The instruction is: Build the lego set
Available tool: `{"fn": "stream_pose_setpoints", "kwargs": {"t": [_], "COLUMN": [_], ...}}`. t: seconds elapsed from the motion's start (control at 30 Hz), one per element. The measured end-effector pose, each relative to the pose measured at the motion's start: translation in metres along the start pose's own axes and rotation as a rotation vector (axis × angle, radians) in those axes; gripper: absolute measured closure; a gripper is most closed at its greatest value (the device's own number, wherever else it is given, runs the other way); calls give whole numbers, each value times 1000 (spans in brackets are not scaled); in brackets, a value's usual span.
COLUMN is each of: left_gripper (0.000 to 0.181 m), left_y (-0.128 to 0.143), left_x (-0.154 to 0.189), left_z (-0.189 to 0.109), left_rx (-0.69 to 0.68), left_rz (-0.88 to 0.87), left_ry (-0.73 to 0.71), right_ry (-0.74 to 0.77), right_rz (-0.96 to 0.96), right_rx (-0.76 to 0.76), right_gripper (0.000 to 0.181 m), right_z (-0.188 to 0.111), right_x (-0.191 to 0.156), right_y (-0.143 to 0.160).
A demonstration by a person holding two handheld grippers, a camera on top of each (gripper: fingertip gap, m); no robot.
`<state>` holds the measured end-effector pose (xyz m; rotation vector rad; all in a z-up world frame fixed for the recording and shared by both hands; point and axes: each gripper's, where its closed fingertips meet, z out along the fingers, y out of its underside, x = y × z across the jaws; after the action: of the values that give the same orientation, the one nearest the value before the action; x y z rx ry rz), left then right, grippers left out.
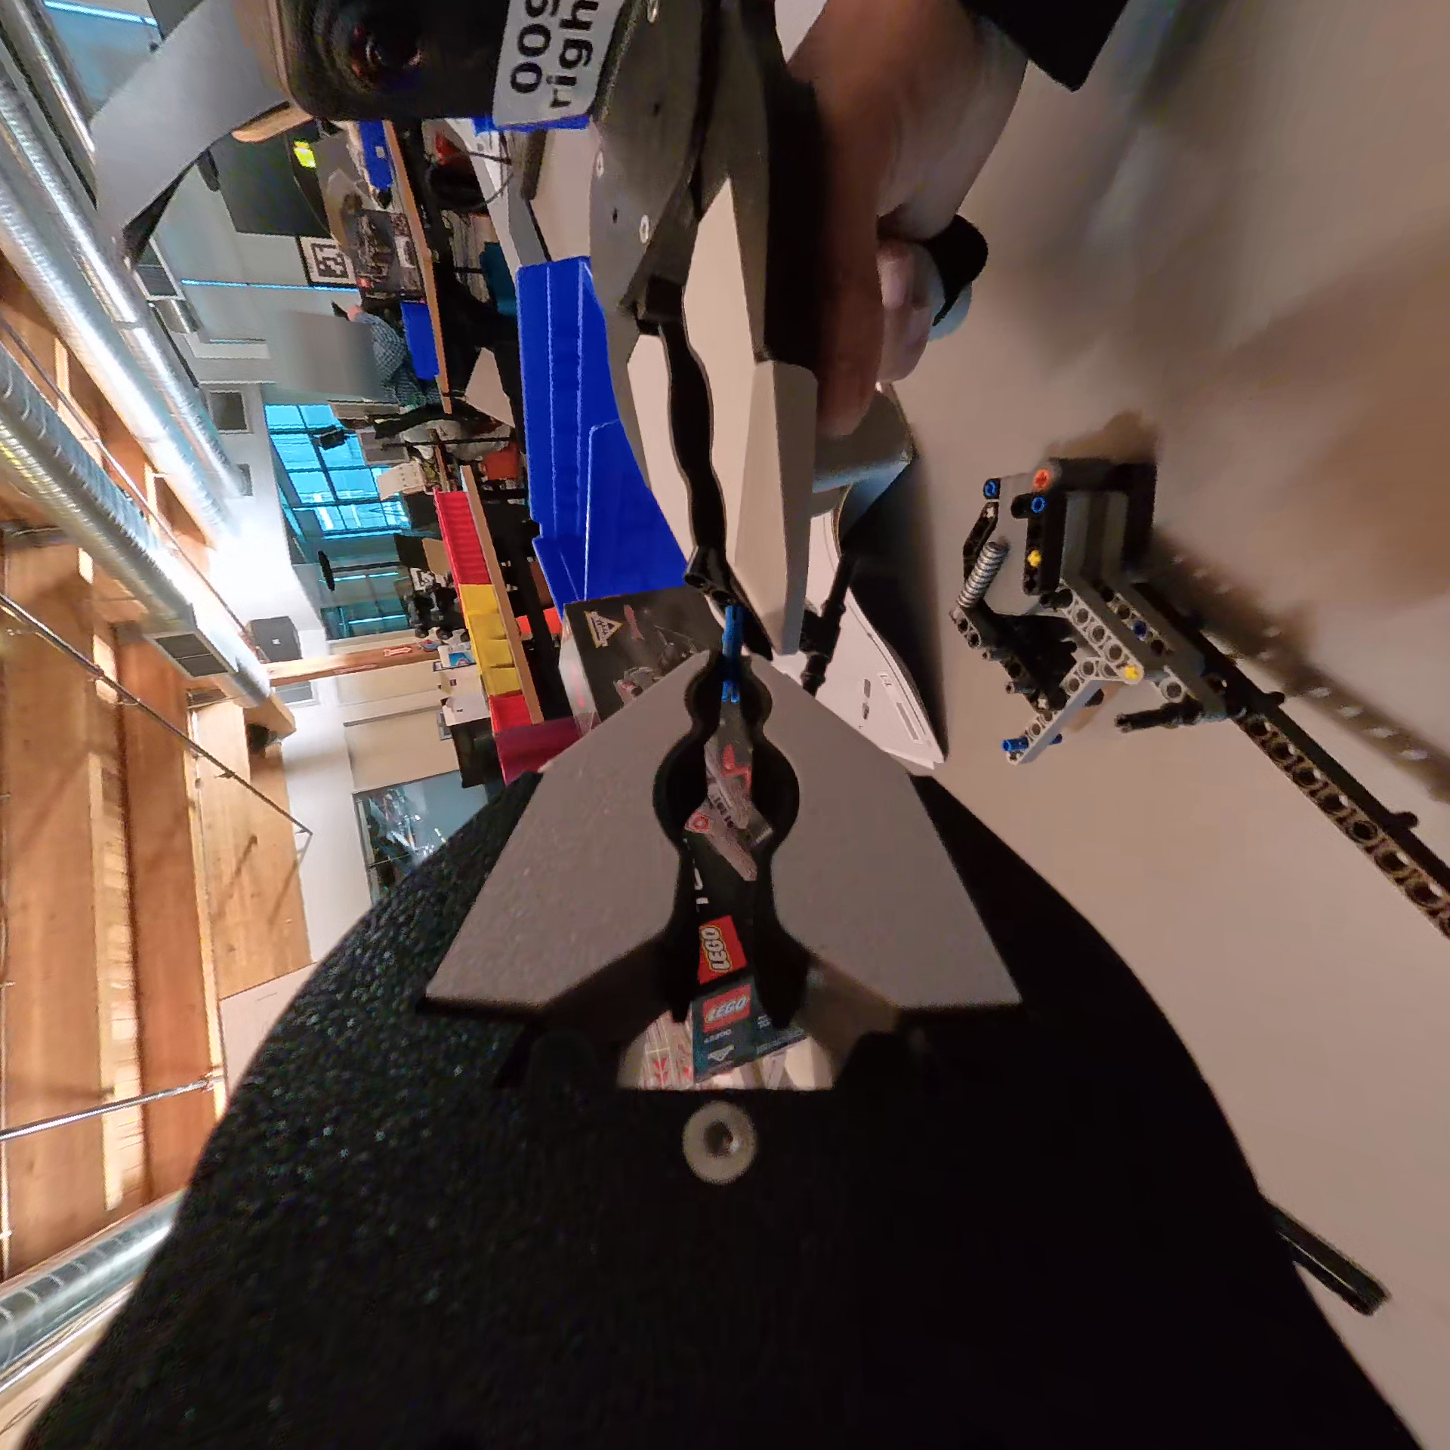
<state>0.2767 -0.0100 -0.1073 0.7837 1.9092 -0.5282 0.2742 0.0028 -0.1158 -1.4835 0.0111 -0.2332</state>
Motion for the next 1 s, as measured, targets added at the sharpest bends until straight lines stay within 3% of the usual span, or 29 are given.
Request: {"fn": "stream_pose_setpoints", "kwargs": {"t": [0.67, 0.87, 1.0], "left_gripper": [180, 181, 181], "left_y": [5, 8, 12], "left_x": [8, 13, 20], "left_z": [6, 8, 11], "left_rx": [-111, -216, -260], "left_rz": [109, 222, 251], "left_ry": [6, 11, 40], "right_ry": [73, 114, 162], "right_rz": [-115, -192, -329], "right_rx": [-144, -245, -392], "right_gripper": [176, 176, 176], "right_z": [4, 6, 7], "right_x": [5, 8, 11], "right_y": [16, 26, 36]}}
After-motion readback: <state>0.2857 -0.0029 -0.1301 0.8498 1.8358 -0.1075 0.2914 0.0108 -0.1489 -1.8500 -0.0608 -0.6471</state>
